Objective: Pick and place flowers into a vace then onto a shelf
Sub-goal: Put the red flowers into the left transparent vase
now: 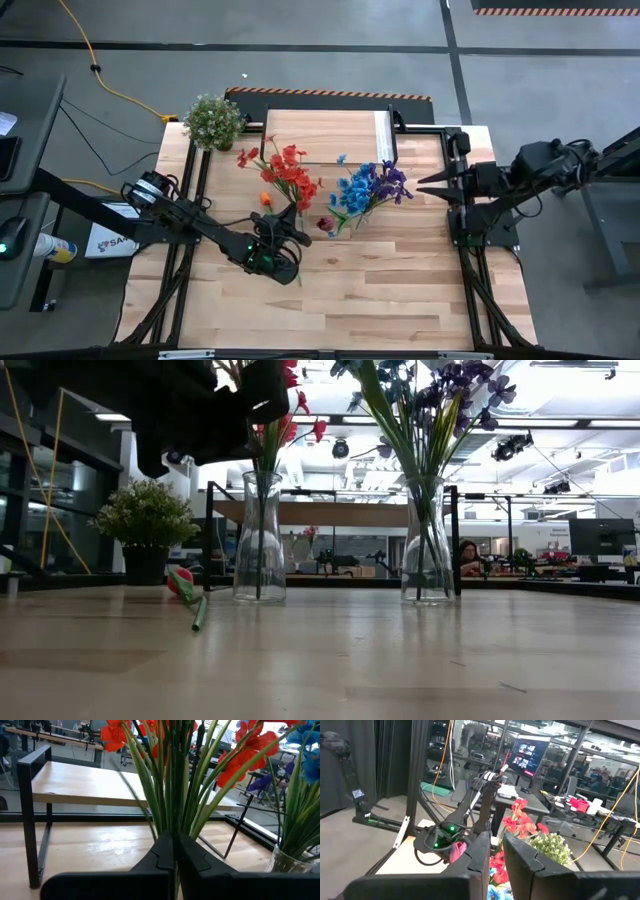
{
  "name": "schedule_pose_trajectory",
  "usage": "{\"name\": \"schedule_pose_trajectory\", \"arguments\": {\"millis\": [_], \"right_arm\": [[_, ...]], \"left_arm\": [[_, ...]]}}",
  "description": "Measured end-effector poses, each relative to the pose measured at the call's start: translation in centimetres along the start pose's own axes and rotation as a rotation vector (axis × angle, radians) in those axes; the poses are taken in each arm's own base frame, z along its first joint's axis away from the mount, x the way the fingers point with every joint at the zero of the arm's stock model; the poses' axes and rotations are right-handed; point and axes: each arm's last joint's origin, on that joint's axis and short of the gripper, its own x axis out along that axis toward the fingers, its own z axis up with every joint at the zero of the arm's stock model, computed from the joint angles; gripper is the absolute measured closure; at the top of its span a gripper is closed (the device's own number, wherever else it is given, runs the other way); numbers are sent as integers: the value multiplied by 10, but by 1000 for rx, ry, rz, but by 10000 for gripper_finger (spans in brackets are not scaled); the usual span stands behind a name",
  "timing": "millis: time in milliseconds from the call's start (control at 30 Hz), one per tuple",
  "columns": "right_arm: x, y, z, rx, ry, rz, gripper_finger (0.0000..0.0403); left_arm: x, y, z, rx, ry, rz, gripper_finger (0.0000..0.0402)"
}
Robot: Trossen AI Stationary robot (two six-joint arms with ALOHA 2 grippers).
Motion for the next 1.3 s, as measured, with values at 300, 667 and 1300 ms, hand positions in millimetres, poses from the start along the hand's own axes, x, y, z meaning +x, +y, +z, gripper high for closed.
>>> {"name": "schedule_pose_trajectory", "arguments": {"millis": [300, 667, 1300], "right_arm": [[3, 2, -2, -9, 18, 32, 350], [3, 3, -3, -12, 25, 40, 348], [3, 3, -5, -18, 41, 43, 349]], "left_arm": [[0, 0, 0, 15, 0, 0, 365], [0, 1, 0, 20, 0, 0, 350], [0, 1, -2, 24, 39, -22, 321]]}}
